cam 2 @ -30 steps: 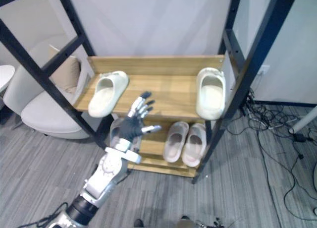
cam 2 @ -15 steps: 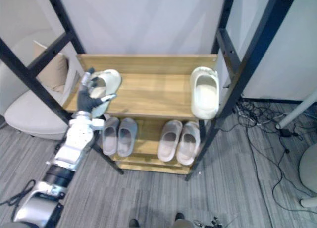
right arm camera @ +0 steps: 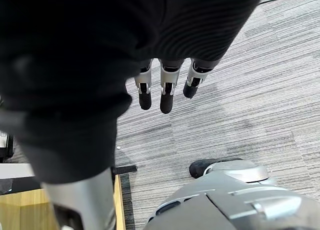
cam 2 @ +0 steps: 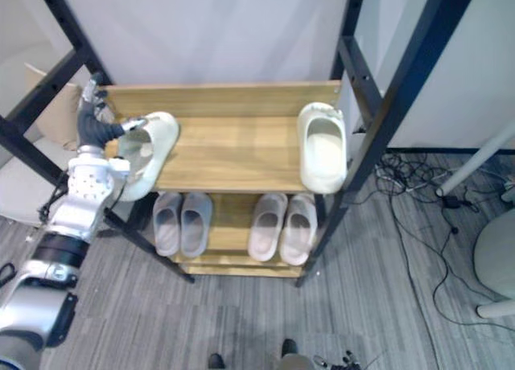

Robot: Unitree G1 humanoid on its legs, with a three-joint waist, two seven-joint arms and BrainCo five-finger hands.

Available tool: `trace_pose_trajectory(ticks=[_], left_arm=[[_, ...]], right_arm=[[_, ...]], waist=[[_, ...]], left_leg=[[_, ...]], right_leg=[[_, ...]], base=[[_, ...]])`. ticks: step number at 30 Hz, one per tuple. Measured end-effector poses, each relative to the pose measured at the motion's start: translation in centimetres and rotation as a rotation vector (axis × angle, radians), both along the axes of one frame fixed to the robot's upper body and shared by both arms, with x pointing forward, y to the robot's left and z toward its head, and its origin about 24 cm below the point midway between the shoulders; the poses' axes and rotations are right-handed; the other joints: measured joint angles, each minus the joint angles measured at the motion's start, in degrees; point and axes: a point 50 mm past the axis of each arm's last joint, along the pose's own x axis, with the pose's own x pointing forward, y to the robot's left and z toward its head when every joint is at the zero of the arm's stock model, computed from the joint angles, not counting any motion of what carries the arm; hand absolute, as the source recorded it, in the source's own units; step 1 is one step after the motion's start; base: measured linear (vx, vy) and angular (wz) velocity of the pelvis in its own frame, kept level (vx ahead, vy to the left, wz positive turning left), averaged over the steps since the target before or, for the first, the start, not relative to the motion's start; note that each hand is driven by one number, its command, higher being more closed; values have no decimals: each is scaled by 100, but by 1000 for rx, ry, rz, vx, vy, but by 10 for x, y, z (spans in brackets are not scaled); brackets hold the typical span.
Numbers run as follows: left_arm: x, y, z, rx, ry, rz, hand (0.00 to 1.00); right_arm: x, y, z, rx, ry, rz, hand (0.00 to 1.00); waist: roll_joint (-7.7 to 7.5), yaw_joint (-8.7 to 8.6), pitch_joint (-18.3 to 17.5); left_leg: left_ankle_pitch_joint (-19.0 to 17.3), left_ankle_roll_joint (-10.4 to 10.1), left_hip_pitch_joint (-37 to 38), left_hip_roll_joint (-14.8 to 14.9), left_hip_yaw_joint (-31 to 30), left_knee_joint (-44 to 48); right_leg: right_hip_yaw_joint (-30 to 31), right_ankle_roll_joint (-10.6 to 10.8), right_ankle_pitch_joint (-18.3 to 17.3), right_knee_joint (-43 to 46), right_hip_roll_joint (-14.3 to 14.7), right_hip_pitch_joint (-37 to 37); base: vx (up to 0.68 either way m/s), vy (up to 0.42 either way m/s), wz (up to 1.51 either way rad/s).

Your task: Organize the slippers on the shoe rack

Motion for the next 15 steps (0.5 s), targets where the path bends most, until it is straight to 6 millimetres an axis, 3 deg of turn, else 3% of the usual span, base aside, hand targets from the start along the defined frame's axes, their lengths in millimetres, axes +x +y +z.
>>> trace_pose_trajectory(ticks=[4, 8, 15], left_arm=[[1, 18, 17, 93, -1, 73, 0], [-1, 31, 19, 144, 25, 106, 0], [-1, 36, 17, 204, 60, 129, 0]], right_arm=[[1, 0, 0, -1, -5, -1, 0], [1, 0, 0, 0, -6, 0, 0], [1, -1, 1, 4, -8, 3, 0]], waist=[[34, -12, 79], [50, -19, 88], [86, -18, 111]], left_leg=[[0, 0, -156, 2, 13, 4], [0, 0, -156, -8, 95, 7], [0, 1, -156, -11, 63, 9]], right_leg=[[59, 1, 60, -7, 13, -138], [159, -6, 116, -11, 16, -186], [147, -4, 122, -13, 13, -178]], base=[[-20, 1, -7], [2, 8, -12], [-4, -1, 0]])
